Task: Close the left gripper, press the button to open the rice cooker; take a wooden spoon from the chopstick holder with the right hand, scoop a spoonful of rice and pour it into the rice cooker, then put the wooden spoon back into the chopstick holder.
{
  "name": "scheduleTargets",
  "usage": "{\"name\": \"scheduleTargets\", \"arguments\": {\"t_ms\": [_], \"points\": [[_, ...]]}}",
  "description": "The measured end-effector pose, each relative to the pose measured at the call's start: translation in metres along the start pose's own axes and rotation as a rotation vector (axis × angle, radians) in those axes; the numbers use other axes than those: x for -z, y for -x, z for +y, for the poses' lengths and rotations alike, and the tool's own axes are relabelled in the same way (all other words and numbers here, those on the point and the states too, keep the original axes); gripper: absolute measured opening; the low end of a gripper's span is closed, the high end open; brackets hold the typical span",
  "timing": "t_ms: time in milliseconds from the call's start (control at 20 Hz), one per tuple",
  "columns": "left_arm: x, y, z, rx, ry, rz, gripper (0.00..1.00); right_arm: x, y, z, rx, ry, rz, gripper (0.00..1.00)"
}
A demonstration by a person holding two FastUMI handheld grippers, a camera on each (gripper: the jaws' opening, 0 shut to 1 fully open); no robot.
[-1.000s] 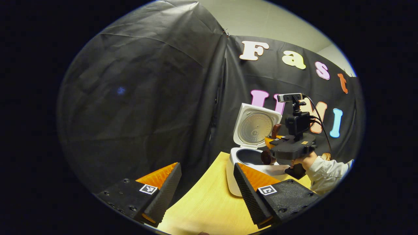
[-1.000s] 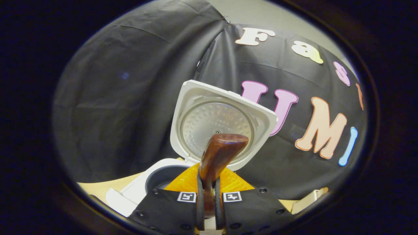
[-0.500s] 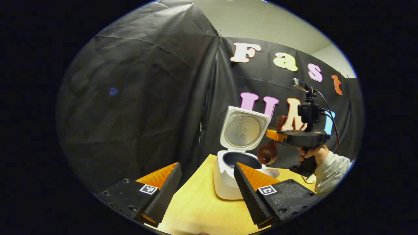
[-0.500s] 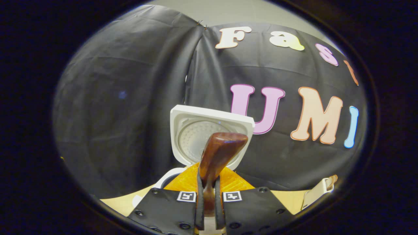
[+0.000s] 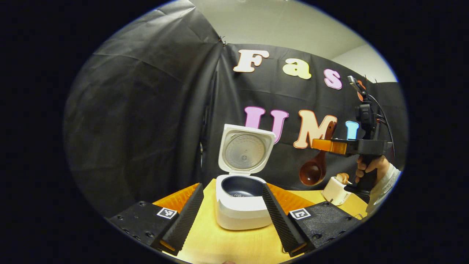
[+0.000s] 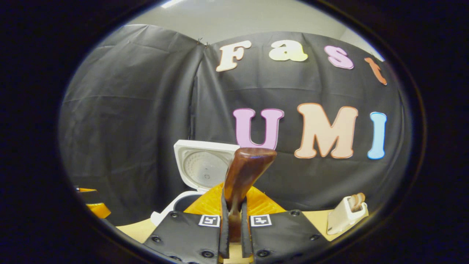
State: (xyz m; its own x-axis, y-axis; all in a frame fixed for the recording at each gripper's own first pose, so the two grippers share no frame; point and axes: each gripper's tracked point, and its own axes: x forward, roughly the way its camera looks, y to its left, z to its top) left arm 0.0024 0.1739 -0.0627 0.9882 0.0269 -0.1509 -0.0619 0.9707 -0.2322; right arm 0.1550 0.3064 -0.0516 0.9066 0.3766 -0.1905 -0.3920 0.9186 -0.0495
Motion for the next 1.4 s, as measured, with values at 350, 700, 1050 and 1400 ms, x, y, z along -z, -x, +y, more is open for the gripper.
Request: {"name": "scheduleTargets", "arguments": {"t_ms": [350, 700, 1050, 1400], "points": [[-0.012, -0.013, -0.060, 0.089, -0.029, -0.030, 0.92, 0.000, 0.064, -0.079, 0.088, -0.089, 0.011, 0.14], [-0.016, -0.017, -0.110, 0.146, -0.040, -0.041, 0.92, 0.010, 0.123, -0.152, 0.191, -0.133, 0.013, 0.14], [-0.013, -0.025, -0.164, 0.203, -0.059, -0.040, 0.95, 0.036, 0.186, -0.223, 0.293, -0.173, 0.020, 0.14], [-0.009, -0.026, -0.214, 0.262, -0.075, -0.040, 0.95, 0.081, 0.240, -0.288, 0.412, -0.222, 0.065, 0.14]]}}
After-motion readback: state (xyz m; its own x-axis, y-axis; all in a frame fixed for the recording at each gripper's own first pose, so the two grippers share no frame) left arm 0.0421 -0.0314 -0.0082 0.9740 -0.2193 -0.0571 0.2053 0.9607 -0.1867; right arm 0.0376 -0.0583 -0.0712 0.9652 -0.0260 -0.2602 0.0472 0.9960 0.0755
